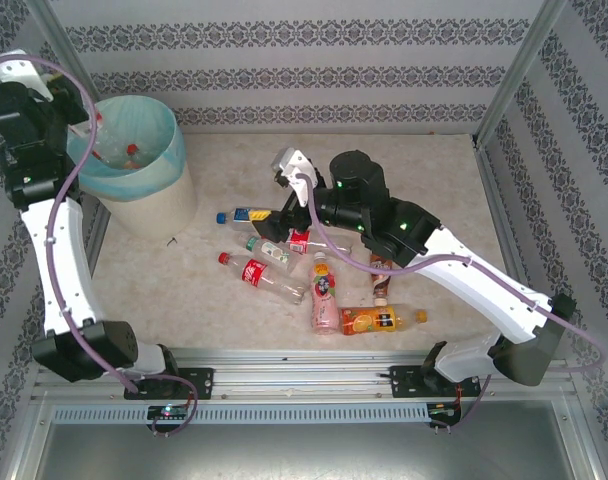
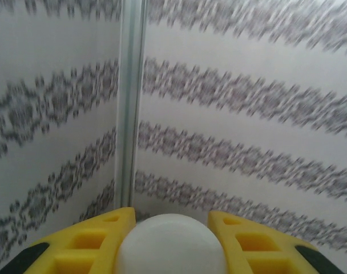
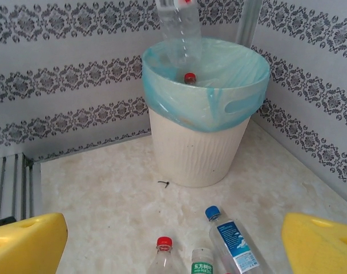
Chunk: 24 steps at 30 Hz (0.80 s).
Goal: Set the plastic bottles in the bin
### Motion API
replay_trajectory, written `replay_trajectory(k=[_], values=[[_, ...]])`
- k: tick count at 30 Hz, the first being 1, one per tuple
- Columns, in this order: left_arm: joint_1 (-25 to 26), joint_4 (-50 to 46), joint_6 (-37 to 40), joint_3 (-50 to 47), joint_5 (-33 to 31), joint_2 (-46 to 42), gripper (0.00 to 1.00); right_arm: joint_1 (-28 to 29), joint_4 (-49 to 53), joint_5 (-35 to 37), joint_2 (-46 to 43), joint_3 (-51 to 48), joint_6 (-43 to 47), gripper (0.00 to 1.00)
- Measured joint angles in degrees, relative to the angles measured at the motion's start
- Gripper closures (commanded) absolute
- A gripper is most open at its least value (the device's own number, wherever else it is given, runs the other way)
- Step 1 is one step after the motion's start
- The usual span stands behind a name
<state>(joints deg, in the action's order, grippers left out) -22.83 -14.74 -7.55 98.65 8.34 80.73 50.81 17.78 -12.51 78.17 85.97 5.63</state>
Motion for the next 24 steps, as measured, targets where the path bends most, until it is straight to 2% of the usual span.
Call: replay_trajectory(k=[5, 14, 24], values=[[-0.2, 3.5, 1.7, -9.2, 2.4, 3.8, 1.00, 0.1, 0.8, 0.6, -2.1, -2.1, 0.7, 0.04], [-0.2, 9.0, 8.1, -22.0, 4.6, 4.1, 1.00, 0.5, 0.5, 1.8, -4.2, -6.0, 0.1, 0.04], [-0.1, 11.8, 12.1, -23.0, 5.6, 7.2, 1.00, 1.5, 0.7, 3.7, -4.5, -7.6, 0.1, 0.04]])
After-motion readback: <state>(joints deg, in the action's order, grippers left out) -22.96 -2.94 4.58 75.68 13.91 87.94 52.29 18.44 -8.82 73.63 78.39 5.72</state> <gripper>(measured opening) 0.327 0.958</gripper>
